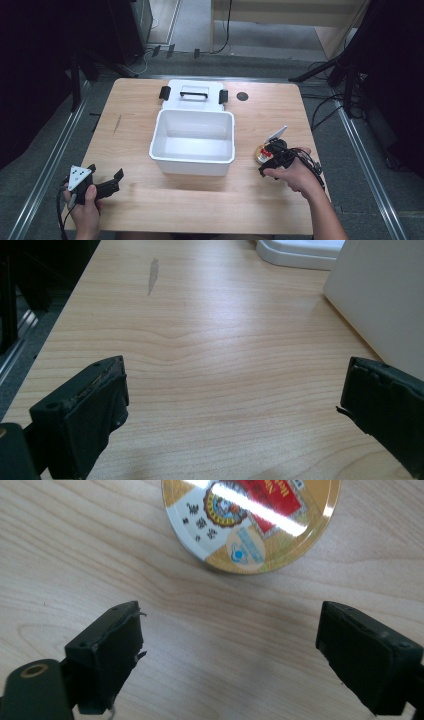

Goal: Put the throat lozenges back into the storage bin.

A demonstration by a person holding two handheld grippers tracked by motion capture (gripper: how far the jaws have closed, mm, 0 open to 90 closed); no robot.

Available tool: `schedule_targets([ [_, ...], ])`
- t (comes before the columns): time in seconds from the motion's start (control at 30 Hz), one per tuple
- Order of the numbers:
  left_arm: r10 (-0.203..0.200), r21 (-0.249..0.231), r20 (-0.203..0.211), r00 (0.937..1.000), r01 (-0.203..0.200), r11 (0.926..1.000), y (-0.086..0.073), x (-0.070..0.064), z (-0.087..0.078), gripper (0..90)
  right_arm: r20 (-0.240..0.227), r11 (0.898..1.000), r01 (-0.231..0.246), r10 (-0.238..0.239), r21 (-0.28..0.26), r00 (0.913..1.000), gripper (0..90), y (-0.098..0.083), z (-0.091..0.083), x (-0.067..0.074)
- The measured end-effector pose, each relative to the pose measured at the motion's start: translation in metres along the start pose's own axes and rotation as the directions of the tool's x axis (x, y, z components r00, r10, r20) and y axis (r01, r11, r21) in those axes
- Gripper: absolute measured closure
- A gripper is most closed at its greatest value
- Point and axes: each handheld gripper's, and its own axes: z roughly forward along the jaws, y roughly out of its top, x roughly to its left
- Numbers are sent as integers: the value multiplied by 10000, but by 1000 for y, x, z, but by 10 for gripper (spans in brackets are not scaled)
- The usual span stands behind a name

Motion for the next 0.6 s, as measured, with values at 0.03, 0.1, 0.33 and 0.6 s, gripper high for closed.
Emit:
schedule_targets([
  [0.03,-2,10,1,10000,2,10000,0,0,0,0,19,10000,-81,81,41,10000,127,2,0,1],
  [0.1,-15,18,9,10000,15,10000,0,0,0,0,-39,10000,-73,74,65,10000,127,5,0,1],
  [0.33,-25,11,20,10000,25,10000,0,0,0,0,-7,9995,-277,277,140,9996,128,18,0,4],
  [0.6,-33,9,46,10000,33,10000,0,1,0,0,104,9972,-686,683,282,9976,130,33,3,2],
])
